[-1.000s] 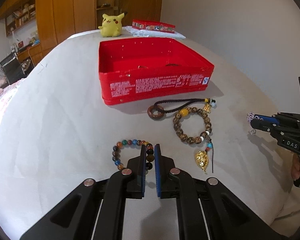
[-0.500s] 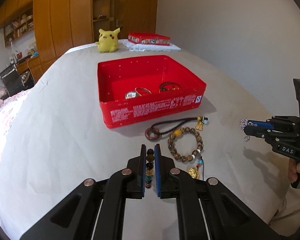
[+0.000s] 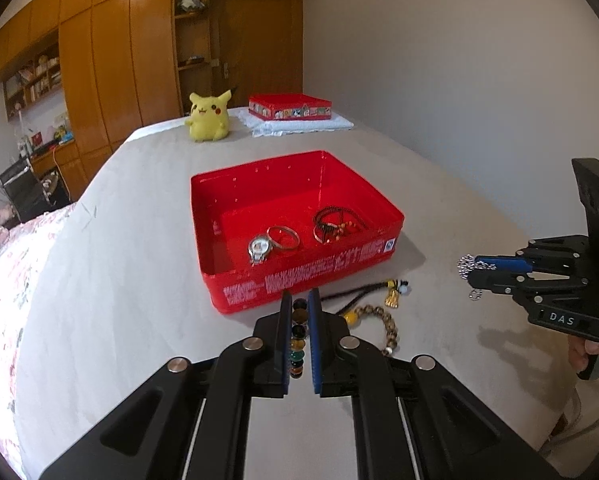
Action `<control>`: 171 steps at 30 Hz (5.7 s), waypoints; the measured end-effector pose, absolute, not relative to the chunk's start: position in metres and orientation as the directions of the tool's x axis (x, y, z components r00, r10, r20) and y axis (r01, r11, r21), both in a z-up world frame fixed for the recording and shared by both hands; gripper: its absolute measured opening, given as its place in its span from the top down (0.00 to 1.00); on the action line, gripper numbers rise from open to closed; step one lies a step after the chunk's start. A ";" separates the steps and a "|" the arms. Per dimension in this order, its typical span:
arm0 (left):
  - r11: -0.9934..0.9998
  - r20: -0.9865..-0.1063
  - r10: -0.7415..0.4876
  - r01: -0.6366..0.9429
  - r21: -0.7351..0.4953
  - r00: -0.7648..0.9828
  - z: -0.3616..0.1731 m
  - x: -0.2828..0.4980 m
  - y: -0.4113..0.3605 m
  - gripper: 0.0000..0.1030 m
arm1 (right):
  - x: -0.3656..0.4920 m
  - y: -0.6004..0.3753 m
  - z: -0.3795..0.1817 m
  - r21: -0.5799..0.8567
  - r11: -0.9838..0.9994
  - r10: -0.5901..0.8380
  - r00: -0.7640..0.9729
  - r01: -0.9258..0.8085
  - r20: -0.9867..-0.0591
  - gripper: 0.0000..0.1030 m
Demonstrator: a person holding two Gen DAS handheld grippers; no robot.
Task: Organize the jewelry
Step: 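Lift the bracelet and chain toward the red box with both tools, then lower bracelet and chain into the red box and open both tools, then withdraw both open tools from the box back over the jewelry, then grasp the gold pendant with the left tool while the right tool grasps the wooden bead bracelet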
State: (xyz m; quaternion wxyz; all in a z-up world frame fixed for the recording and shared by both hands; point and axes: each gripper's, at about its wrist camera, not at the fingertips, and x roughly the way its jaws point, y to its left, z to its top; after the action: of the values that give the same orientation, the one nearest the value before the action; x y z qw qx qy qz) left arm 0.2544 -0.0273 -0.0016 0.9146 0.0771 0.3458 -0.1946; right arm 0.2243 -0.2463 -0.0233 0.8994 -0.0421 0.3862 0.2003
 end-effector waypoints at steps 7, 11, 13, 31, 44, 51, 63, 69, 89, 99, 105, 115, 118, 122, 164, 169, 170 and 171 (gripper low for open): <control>0.907 -0.650 -0.303 0.420 0.028 0.697 0.010 0.267 -0.035 0.93 | 0.244 -0.239 -0.010 0.068 0.907 0.339 0.625 -0.416 -0.703 0.87; 0.904 -0.641 -0.301 0.424 0.043 0.706 0.018 0.278 -0.038 0.93 | 0.259 -0.237 -0.003 0.075 0.903 0.350 0.622 -0.423 -0.701 0.87; 0.902 -0.638 -0.301 0.429 0.051 0.709 0.020 0.283 -0.040 0.93 | 0.267 -0.235 -0.001 0.081 0.901 0.356 0.618 -0.427 -0.701 0.87; 0.897 -0.642 -0.309 0.440 0.050 0.702 0.035 0.358 -0.051 0.93 | 0.355 -0.227 0.018 0.114 0.905 0.364 0.608 -0.410 -0.706 0.87; 0.897 -0.725 -0.303 0.442 0.002 0.618 -0.008 0.427 -0.068 0.93 | 0.424 -0.219 -0.029 0.119 0.921 0.316 0.533 -0.370 -0.785 0.87; 0.892 -0.757 -0.316 0.450 -0.032 0.572 -0.032 0.449 -0.081 0.93 | 0.445 -0.217 -0.060 0.115 0.931 0.282 0.483 -0.346 -0.829 0.87; 0.890 -0.787 -0.308 0.454 -0.040 0.535 -0.057 0.456 -0.088 0.93 | 0.456 -0.212 -0.078 0.106 0.935 0.261 0.454 -0.338 -0.852 0.84; 0.892 -0.789 -0.295 0.452 -0.024 0.540 -0.060 0.455 -0.090 0.92 | 0.456 -0.212 -0.079 0.098 0.935 0.254 0.448 -0.342 -0.857 0.84; 0.915 -0.740 -0.270 0.404 0.002 0.616 -0.035 0.391 -0.046 0.54 | 0.401 -0.227 -0.037 0.119 0.926 0.309 0.534 -0.360 -0.787 0.80; 0.895 -0.731 -0.334 0.444 -0.047 0.595 -0.048 0.281 -0.025 0.45 | 0.314 -0.229 -0.035 0.146 0.901 0.368 0.542 -0.409 -0.755 0.68; 0.866 -0.773 -0.372 0.492 -0.090 0.514 -0.084 0.237 -0.054 0.45 | 0.281 -0.233 -0.061 0.193 0.899 0.386 0.504 -0.393 -0.773 0.67; 0.888 -0.819 -0.302 0.456 -0.056 0.488 -0.116 0.235 -0.077 0.69 | 0.269 -0.243 -0.069 0.245 0.894 0.416 0.494 -0.374 -0.763 0.62; 0.894 -0.821 -0.298 0.443 -0.062 0.486 -0.117 0.234 -0.067 0.84 | 0.269 -0.247 -0.070 0.253 0.895 0.419 0.494 -0.369 -0.762 0.61; 0.909 -0.824 -0.278 0.413 -0.059 0.493 -0.117 0.228 -0.048 0.85 | 0.267 -0.250 -0.071 0.258 0.895 0.420 0.495 -0.364 -0.761 0.61; 0.916 -0.760 -0.338 0.379 -0.131 0.555 -0.099 0.220 -0.017 0.90 | 0.272 -0.194 -0.101 0.236 0.900 0.389 0.429 -0.367 -0.815 0.69; 0.915 -0.755 -0.343 0.381 -0.134 0.558 -0.098 0.221 -0.016 0.90 | 0.283 -0.186 -0.112 0.180 0.917 0.334 0.439 -0.356 -0.834 0.77; 0.915 -0.754 -0.344 0.381 -0.134 0.559 -0.097 0.221 -0.015 0.90 | 0.283 -0.184 -0.112 0.158 0.918 0.320 0.444 -0.363 -0.837 0.77; 0.915 -0.753 -0.344 0.381 -0.134 0.561 -0.097 0.221 -0.014 0.90 | 0.283 -0.181 -0.112 0.136 0.919 0.306 0.448 -0.371 -0.840 0.77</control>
State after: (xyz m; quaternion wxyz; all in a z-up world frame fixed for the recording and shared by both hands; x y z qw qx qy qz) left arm 0.2214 -0.0143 -0.0973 0.8832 0.0219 0.4211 -0.2053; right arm 0.2829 -0.1814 -0.1116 0.8501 -0.0337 0.4864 0.1990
